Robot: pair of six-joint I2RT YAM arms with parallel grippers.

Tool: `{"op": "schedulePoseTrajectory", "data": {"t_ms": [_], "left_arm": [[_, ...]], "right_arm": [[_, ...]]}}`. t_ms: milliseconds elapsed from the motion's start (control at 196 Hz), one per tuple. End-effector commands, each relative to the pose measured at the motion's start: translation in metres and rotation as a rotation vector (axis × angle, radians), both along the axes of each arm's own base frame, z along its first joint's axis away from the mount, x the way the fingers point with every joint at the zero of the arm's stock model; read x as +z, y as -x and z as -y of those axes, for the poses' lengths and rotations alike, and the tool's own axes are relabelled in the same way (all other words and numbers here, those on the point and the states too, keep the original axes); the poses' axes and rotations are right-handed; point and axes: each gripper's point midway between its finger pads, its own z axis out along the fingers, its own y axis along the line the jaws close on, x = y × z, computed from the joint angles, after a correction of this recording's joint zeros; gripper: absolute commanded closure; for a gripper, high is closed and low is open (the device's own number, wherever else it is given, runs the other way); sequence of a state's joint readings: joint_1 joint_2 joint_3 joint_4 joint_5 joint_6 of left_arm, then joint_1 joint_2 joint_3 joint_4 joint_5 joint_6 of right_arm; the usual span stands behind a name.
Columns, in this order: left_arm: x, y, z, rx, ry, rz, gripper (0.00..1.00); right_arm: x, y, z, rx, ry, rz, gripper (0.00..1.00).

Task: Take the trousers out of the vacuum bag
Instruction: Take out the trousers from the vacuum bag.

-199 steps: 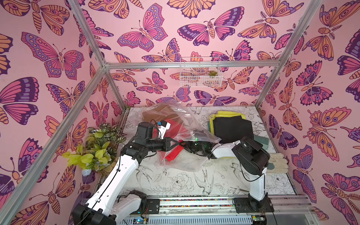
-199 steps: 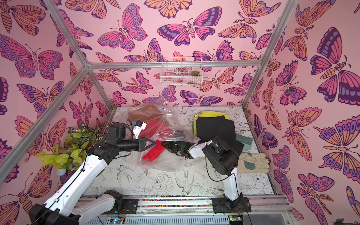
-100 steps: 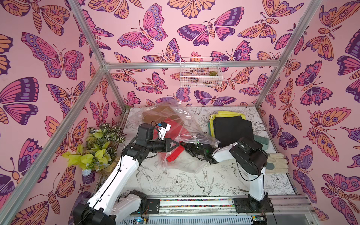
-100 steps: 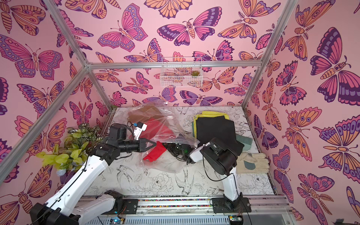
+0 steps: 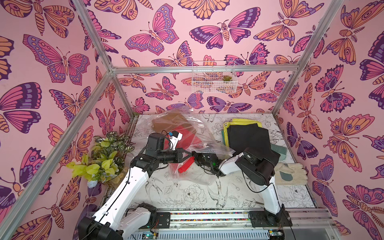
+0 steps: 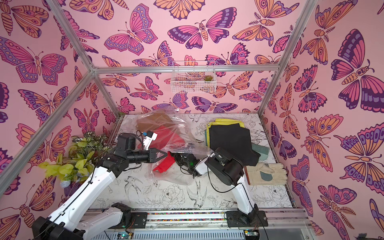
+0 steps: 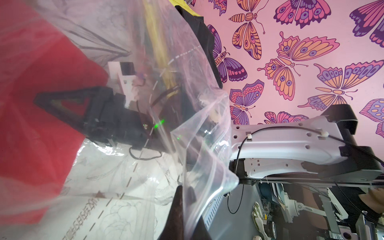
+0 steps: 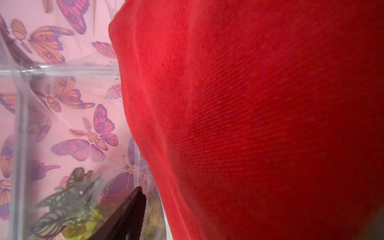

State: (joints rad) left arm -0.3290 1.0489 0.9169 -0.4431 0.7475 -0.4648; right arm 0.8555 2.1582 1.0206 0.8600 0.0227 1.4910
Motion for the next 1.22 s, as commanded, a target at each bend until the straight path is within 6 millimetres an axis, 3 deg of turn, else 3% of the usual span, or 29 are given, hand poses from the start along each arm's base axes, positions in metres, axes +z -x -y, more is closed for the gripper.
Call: {"op": "schedulePoseTrajectory", "data": {"t_ms": [0,189,347,561,724,938,1219], "left_arm": [[-0.001,0.003,0.000,0.005,0.006,0.009,1.00],[-0.005,0.005,0.001,0.005,0.001,-0.002,1.00],[-0.007,0.003,0.002,0.007,-0.003,-0.003,1.00],[-0.020,0.000,0.000,0.021,-0.029,-0.023,1.00],[-0.031,-0.012,-0.002,0.059,-0.069,-0.045,1.00],[-0.040,-0.029,-0.005,0.104,-0.117,-0.057,1.00],[-0.049,-0.048,-0.007,0.160,-0.151,-0.081,1.00]], "right_arm": [[-0.028,-0.005,0.002,-0.052,0.036,-0.031,0.30],[-0.029,-0.014,-0.010,-0.025,0.039,-0.017,0.37],[-0.030,-0.022,-0.017,-0.007,0.037,-0.020,0.55],[-0.001,-0.027,-0.013,0.026,0.037,0.041,0.85],[0.028,-0.016,-0.008,0.070,0.041,0.090,1.00],[0.059,0.005,0.008,0.110,0.037,0.154,1.00],[0.083,0.047,0.041,0.161,0.133,0.208,1.00]]}}
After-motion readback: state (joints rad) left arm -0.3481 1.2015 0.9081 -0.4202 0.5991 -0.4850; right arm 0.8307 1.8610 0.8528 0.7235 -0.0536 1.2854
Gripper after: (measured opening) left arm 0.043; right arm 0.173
